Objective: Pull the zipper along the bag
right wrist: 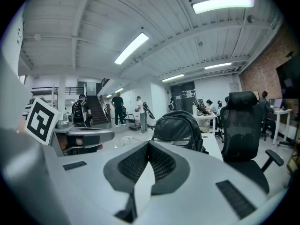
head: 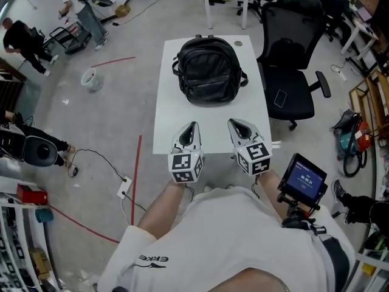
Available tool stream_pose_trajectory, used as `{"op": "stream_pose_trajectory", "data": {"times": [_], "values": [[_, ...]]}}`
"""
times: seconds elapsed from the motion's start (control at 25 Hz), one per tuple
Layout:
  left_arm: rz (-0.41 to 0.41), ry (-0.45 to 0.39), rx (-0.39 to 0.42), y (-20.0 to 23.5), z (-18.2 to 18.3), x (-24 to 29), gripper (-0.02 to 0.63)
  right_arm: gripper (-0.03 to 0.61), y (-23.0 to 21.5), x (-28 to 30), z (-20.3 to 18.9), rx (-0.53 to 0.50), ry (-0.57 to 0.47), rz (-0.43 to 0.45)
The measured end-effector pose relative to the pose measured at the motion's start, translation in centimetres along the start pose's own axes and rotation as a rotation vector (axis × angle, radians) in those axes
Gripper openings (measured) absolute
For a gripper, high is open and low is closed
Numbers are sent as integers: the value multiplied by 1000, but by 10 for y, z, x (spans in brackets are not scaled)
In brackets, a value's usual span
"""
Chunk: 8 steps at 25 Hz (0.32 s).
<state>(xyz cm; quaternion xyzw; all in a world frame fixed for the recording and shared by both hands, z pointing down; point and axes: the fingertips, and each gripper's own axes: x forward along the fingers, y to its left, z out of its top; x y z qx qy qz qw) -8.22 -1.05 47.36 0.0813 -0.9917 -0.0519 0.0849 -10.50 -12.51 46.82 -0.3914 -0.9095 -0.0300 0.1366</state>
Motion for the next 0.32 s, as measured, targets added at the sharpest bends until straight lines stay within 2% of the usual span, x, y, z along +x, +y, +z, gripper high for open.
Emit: {"op": "stream_pose_trajectory", "data": {"times": [0.32], "values": [[42,-9,6,25,4,-9,3,3,22,23,4,-24,0,51]]}}
